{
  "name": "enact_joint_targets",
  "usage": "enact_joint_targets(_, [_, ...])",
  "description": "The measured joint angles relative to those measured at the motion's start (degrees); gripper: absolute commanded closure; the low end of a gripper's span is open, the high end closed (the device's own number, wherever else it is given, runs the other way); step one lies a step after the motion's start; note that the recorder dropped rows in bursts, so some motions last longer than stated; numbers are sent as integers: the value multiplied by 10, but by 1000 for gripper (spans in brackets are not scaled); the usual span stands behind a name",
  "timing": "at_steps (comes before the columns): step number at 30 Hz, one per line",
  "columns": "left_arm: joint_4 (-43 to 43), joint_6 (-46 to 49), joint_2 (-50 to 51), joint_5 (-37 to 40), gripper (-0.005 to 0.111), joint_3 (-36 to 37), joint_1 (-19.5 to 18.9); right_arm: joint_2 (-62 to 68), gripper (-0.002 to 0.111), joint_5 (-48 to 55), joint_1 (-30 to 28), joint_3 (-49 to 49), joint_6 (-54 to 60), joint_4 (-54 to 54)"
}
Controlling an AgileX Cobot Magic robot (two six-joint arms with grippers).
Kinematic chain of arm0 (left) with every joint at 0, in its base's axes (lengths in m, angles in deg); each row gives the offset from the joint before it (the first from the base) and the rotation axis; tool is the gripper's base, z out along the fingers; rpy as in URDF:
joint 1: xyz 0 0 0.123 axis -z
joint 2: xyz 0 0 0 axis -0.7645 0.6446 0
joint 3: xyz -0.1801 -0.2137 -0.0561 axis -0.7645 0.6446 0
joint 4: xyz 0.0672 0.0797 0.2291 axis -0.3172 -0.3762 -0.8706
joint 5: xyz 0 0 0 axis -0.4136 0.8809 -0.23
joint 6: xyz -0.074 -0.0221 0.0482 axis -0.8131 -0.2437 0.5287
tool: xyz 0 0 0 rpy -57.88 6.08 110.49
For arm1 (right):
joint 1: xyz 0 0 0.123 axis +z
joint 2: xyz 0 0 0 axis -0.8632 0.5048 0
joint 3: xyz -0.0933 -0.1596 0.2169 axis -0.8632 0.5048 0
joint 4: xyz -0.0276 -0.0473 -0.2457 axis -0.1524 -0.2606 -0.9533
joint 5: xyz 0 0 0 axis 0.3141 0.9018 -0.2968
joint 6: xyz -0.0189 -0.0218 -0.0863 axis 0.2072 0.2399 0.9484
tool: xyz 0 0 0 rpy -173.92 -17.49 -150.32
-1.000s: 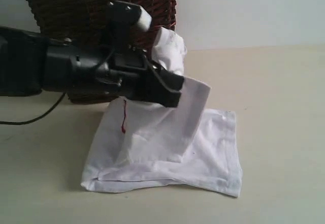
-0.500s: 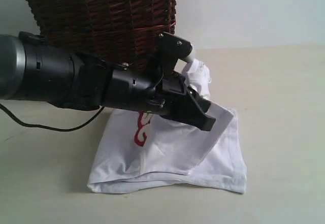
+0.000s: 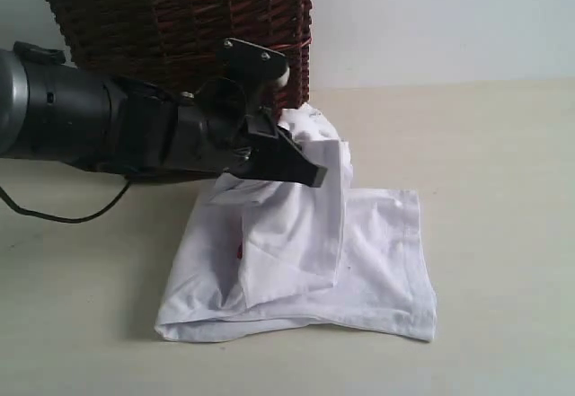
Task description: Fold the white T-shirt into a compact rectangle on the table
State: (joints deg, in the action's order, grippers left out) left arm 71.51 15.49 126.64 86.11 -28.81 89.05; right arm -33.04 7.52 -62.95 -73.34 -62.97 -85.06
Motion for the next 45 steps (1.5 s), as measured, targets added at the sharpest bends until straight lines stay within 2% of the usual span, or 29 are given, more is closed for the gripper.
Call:
enact_joint_targets(5, [1, -4, -16, -8, 107, -1, -76, 0, 108, 0, 0, 0, 0, 0])
enact_joint_targets(8, [1, -5, -18, 12, 107, -3, -84, 0, 108, 0, 0, 0, 0, 0])
enact_joint_targets(14, [2, -6, 25, 64, 106, -4, -39, 0, 108, 1, 0, 0, 0, 0])
enact_joint_targets(18, [2, -6, 43, 105, 91, -10, -13, 0, 108, 3, 0, 0, 0, 0])
enact_joint_targets(23, [2, -6, 45, 138, 63, -12, 18, 0, 108, 4, 0, 0, 0, 0])
enact_joint_targets(28, [2, -23, 45, 219, 48, -12, 47, 0, 108, 4, 0, 0, 0, 0])
enact_joint_targets(34, [2, -51, 42, 239, 38, -17, 91, 0, 108, 4, 0, 0, 0, 0])
enact_joint_targets(38, [0, -53, 30, 215, 38, -62, 95, 0, 108, 4, 0, 0, 0, 0])
enact_joint_targets(41, [-29, -53, -17, 169, 38, -107, 55, 0, 108, 4, 0, 0, 0, 0])
enact_joint_targets(42, [-35, -53, -25, 162, 41, -110, 43, 0, 108, 4, 0, 0, 0, 0])
enact_joint_targets(44, [-43, -53, -16, 144, 62, -112, -1, 0, 108, 4, 0, 0, 0, 0])
enact_joint_targets(45, [-44, -55, -6, 144, 86, -112, -10, 0, 108, 4, 0, 0, 0, 0])
